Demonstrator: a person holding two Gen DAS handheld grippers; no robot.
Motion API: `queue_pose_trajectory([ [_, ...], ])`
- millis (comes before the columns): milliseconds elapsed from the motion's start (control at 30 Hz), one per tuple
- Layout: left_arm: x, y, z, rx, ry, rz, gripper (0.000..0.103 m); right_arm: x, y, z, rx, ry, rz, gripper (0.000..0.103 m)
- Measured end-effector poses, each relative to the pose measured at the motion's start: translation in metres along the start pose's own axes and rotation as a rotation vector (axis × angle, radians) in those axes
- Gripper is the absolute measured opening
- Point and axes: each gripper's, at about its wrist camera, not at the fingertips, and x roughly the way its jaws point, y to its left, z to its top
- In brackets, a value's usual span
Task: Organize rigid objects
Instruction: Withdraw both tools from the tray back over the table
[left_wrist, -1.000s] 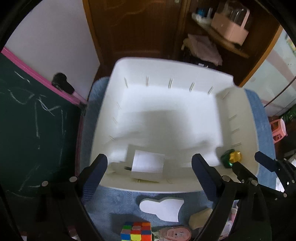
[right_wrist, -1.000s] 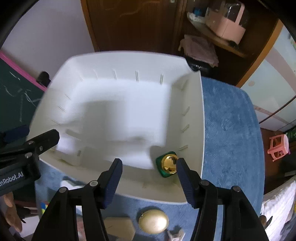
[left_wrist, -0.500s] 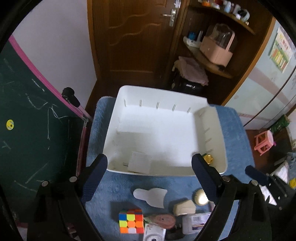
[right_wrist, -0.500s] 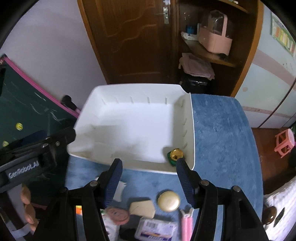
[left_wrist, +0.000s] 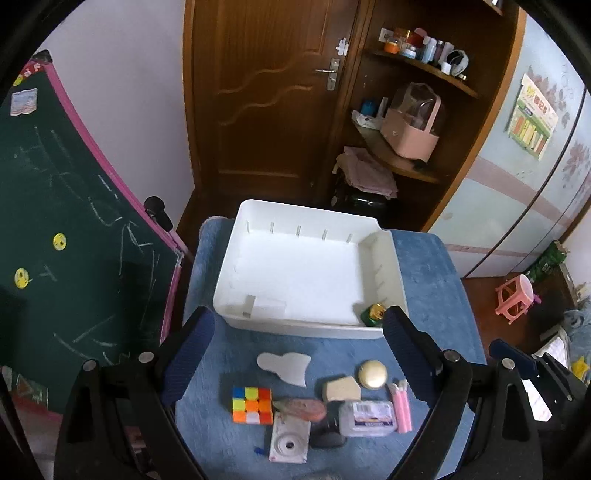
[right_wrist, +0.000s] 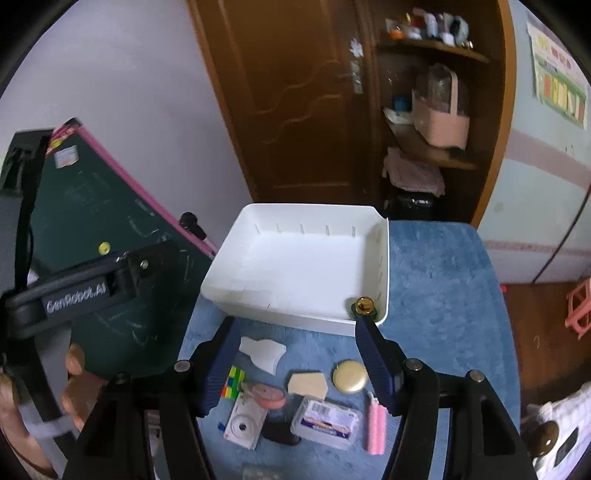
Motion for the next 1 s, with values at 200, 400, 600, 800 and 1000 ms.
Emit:
queue_pose_trajectory([
  [200,-0.027,-0.013,-0.022,0.026,-0.044,0.015,0.094,-0.038,-0.005,-0.028,-0.033,-0.045,0.039,0.065],
  [400,-0.036,-0.005,-0.047,-0.031,-0.053,-0.026,0.094,-0.066,-0.006,-0.058,-0.079,-0.096,0.031,0.078],
  [600,-0.035,0.005,-0.083,-0.047,-0.046,0.000,0.094,-0.072,0.003,-0.089,-0.136,-0.115,0.011,0.079],
  [800,-0.023,0.015,-0.115,-0.062,0.018,0.027,0.094,-0.054,0.003,-0.122,-0.139,-0.035,0.082,0.079],
  [1000,0.000,0.025,-0.143,-0.046,0.086,0.062,0.102,-0.027,0.009,-0.163,-0.154,0.026,0.078,0.079],
])
